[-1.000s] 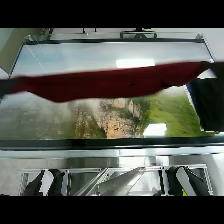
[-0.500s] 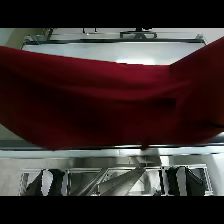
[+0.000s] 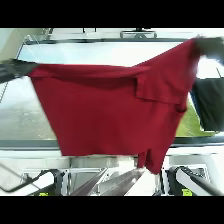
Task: Fold the shirts.
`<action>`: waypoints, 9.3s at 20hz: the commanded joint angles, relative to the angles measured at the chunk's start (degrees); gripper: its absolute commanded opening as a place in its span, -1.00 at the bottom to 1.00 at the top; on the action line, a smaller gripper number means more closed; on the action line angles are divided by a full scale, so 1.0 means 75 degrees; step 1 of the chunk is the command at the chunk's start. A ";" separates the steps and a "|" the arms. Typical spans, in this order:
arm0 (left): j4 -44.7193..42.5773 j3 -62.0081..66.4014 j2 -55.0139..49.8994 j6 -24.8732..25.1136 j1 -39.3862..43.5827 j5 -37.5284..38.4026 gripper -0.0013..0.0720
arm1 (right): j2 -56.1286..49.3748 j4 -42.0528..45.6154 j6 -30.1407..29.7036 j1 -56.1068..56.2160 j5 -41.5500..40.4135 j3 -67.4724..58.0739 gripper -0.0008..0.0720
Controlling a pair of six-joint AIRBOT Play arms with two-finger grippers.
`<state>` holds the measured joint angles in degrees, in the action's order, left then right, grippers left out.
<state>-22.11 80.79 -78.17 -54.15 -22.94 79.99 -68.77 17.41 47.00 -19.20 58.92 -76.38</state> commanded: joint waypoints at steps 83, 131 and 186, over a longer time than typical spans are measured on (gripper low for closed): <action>-0.3261 -0.3931 -0.0440 -0.0877 0.0364 -0.1690 -0.91 | -0.2022 0.2734 0.2011 0.0026 0.0484 0.5353 -0.01; -0.3296 0.4074 -0.4363 -0.1964 -0.0070 -0.1297 -0.18 | -0.6516 0.1979 0.1457 0.0032 0.0804 -0.2524 0.97; -0.3238 0.4456 -0.2457 -0.3095 0.1343 0.1020 -0.96 | -0.6406 -0.3896 -0.2302 0.9092 -0.7868 -0.3229 0.98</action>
<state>-46.50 114.24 -97.51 -78.83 -9.08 83.64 -110.34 -1.61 46.17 36.64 23.35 -98.08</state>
